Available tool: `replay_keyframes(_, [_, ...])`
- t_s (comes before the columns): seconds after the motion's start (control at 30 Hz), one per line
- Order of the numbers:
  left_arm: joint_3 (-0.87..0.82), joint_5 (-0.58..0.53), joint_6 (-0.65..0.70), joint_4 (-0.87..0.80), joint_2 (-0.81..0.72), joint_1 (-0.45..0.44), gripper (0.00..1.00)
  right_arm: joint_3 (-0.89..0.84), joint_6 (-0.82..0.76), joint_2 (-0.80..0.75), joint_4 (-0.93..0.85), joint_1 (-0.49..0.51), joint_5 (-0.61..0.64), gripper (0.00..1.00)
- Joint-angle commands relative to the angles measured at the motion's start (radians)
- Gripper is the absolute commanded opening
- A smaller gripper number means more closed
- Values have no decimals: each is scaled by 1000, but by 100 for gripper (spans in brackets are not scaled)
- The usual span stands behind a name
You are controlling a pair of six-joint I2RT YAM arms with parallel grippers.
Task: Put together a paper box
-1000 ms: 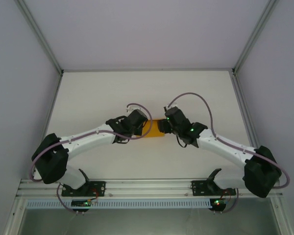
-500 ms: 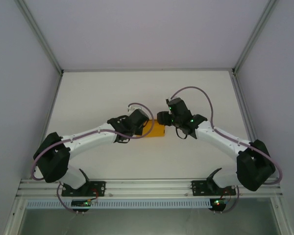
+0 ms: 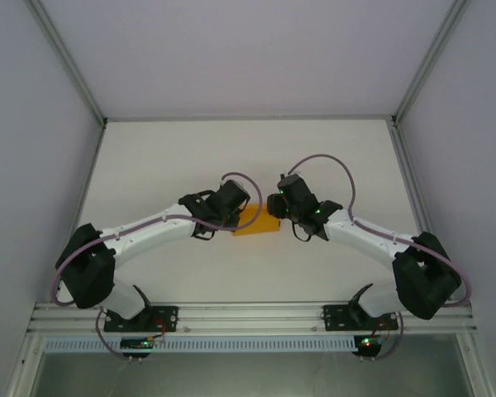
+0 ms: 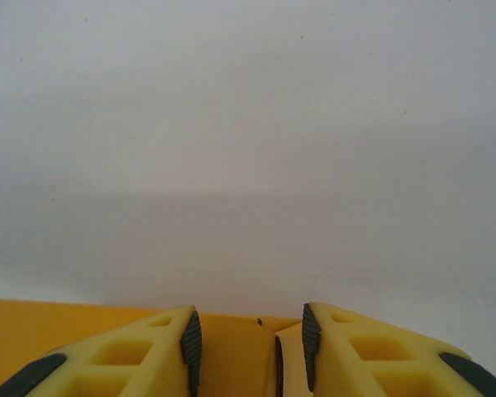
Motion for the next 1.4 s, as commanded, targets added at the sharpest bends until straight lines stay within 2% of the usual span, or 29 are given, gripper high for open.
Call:
replay_keyframes(0.0, [31,138,52,-39,-24,-5,44,-59,40,50,-47,15,46,39])
replay_keyframes(0.17, [56,243,82,-71,-64,20,76,-73,45,53,-33,25,66,38])
replay_keyframes(0.3, [50,309,88,-76,-103,62,100,-101,46,55,6,36,62,33])
replay_keyframes(0.43, [23,351,47,-40,-131,107,99,-137,51,59,34,42,60,32])
replay_keyframes(0.7, [-90,572,-110,167,-103,260,100,-195,39,55,90,48,28,32])
replay_keyframes(0.9, [-232,651,-164,292,-100,287,85,-235,32,33,110,55,33,32])
replay_keyframes(1.0, [-309,701,-200,380,-88,287,72,-264,7,21,129,58,30,31])
replay_keyframes(1.07, [-357,728,-218,430,-81,287,66,-302,-4,10,172,60,17,31])
replay_keyframes(1.2, [-429,726,-246,491,-60,293,45,-406,-48,1,338,38,-83,29])
replay_keyframes(1.37, [-460,728,-256,523,-33,299,25,-493,-151,16,524,19,-157,19])
